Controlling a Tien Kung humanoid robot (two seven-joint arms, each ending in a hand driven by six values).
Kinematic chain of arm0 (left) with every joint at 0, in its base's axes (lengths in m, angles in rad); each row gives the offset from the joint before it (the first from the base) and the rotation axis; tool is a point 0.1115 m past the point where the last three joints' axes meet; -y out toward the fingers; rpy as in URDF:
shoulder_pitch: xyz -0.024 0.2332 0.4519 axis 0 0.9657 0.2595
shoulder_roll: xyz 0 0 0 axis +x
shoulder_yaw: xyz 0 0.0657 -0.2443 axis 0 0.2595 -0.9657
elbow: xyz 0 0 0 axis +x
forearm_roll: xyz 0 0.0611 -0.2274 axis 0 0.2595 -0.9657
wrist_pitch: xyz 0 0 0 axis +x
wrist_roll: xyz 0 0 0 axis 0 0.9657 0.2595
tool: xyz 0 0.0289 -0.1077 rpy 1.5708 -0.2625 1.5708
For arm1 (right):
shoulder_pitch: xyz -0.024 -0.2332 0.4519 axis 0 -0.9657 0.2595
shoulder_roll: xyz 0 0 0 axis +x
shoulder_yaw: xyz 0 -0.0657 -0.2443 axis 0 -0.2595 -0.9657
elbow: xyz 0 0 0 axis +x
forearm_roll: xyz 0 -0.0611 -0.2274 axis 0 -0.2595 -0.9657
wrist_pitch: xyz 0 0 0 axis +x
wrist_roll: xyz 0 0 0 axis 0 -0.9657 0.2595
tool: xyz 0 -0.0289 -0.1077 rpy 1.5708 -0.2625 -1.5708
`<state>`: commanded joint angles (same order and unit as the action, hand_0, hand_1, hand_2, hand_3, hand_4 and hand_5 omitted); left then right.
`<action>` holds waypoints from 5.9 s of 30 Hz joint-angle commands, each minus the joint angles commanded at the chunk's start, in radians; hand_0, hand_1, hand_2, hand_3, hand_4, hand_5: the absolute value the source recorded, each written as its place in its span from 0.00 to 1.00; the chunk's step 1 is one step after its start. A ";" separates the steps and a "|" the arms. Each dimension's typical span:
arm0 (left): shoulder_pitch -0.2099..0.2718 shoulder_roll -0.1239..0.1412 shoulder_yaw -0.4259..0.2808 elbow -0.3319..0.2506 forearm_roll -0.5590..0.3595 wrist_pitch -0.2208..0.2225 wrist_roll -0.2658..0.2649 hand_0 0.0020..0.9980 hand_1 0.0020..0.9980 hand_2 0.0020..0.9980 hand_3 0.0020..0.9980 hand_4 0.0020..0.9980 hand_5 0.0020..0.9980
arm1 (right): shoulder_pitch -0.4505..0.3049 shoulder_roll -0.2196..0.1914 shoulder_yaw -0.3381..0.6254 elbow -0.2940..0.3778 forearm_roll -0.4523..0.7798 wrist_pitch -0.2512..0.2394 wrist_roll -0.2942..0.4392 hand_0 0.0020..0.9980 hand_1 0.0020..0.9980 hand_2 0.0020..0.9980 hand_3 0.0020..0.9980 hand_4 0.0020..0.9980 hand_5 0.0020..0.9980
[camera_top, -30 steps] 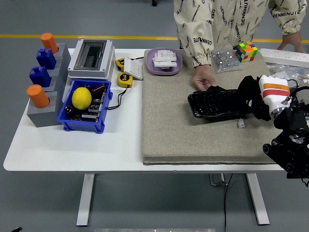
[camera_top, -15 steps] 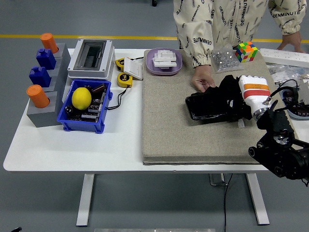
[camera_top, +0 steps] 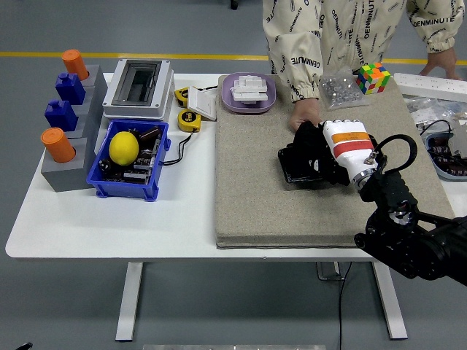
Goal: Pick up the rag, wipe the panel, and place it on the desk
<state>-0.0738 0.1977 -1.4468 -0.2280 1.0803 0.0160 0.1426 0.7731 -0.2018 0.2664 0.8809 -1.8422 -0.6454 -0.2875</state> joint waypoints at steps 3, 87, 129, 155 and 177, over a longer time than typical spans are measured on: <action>0.000 0.001 0.001 0.000 0.000 0.000 0.000 0.61 0.64 0.66 0.56 0.63 0.44 | 0.002 0.001 -0.015 0.026 -0.001 0.000 -0.002 0.29 0.41 0.44 0.46 0.96 0.03; 0.001 -0.002 -0.011 0.000 0.000 0.000 0.000 0.61 0.64 0.66 0.56 0.63 0.44 | -0.026 -0.095 -0.016 -0.079 0.005 0.000 0.008 0.29 0.41 0.44 0.46 0.96 0.04; 0.007 0.000 -0.014 -0.001 0.002 0.000 0.000 0.61 0.64 0.66 0.56 0.63 0.44 | -0.055 -0.210 0.046 -0.135 -0.011 0.000 0.011 0.30 0.41 0.44 0.46 0.96 0.03; 0.004 0.000 -0.014 -0.001 0.000 0.000 0.000 0.61 0.64 0.65 0.56 0.63 0.44 | -0.027 -0.150 0.032 -0.119 -0.014 0.000 0.005 0.30 0.41 0.44 0.46 0.96 0.03; 0.004 0.001 -0.014 -0.001 -0.001 0.000 0.001 0.61 0.64 0.65 0.56 0.63 0.44 | 0.013 -0.050 -0.018 -0.090 -0.015 0.000 -0.004 0.30 0.41 0.44 0.46 0.96 0.04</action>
<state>-0.0696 0.1990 -1.4605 -0.2289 1.0791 0.0160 0.1431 0.7856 -0.2517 0.2485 0.7910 -1.8577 -0.6454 -0.2915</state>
